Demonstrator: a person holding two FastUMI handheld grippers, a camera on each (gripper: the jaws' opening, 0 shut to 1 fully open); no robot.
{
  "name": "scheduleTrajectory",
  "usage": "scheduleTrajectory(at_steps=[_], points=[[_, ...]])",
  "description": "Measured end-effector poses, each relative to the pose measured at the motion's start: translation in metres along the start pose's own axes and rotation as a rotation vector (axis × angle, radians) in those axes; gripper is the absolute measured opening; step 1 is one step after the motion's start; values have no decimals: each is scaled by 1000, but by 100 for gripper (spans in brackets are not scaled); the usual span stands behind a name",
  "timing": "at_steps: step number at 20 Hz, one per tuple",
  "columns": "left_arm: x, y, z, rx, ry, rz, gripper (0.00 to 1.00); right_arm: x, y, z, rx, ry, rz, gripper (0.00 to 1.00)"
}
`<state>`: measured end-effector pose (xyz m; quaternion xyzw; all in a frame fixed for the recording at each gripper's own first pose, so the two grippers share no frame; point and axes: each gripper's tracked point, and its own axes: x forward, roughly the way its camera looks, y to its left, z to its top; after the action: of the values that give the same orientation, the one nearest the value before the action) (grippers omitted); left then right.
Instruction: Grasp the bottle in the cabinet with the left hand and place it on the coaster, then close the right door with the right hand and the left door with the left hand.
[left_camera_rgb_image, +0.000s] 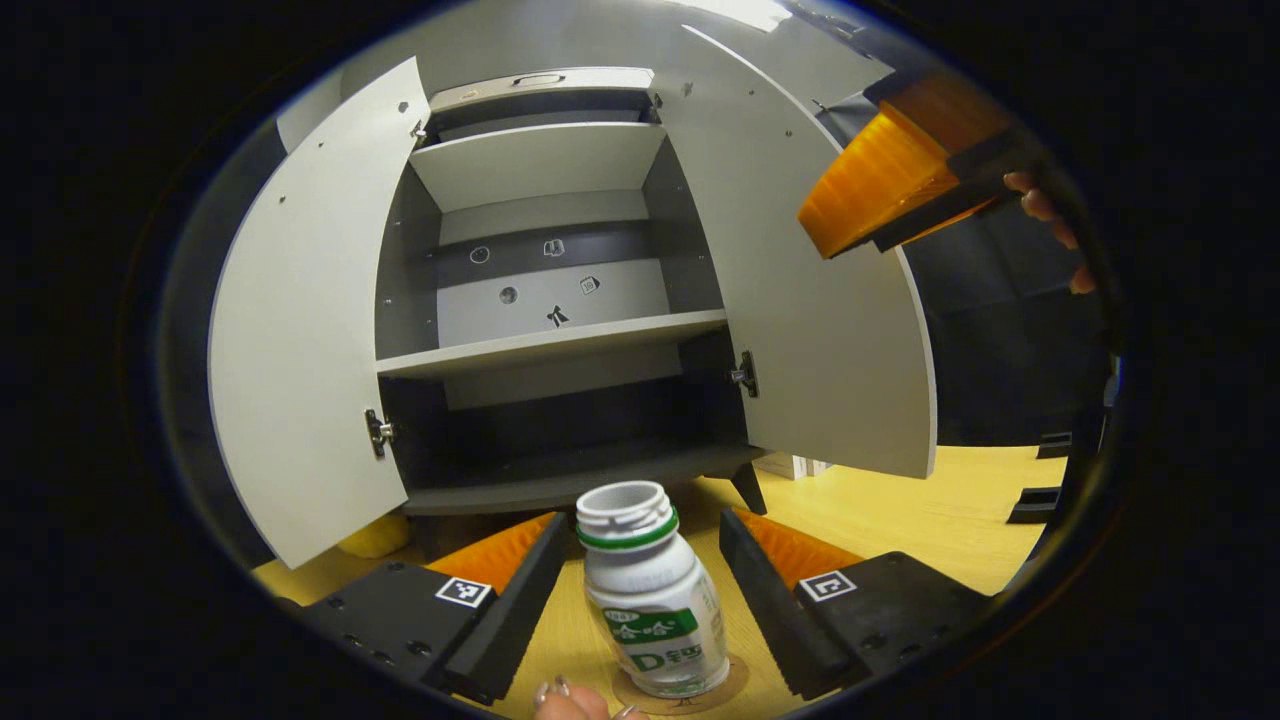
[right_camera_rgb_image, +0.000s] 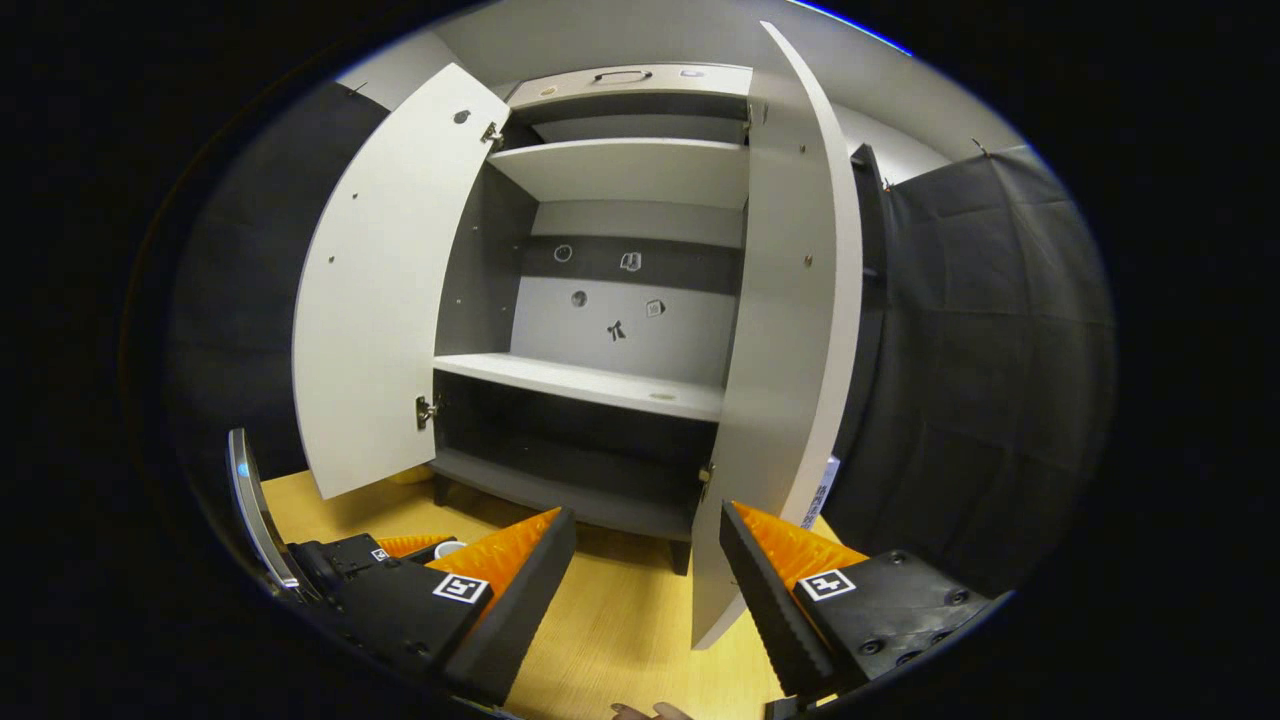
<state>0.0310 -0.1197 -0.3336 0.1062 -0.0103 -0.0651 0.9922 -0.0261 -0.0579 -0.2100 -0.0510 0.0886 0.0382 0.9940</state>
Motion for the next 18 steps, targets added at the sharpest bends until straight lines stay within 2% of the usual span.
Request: scheduleTrajectory(at_steps=[6, 9, 11, 15, 18], points=[[-2, 21, 84, -23, -48, -23, 96, -11, -13, 86, 8, -99, -25, 97], [-7, 36, 134, -51, -64, -47, 96, -22, -35, 124, 14, -137, -52, 97], [-17, 41, 167, -60, -68, -95, 96, -29, -60, 143, 7, -153, -100, 94], [-44, 81, 216, -77, -58, -89, 96, -27, -104, 155, 60, -150, -181, 96], [-66, 125, 239, -124, -31, -35, 96, -17, -137, 158, 111, -152, -226, 96]])
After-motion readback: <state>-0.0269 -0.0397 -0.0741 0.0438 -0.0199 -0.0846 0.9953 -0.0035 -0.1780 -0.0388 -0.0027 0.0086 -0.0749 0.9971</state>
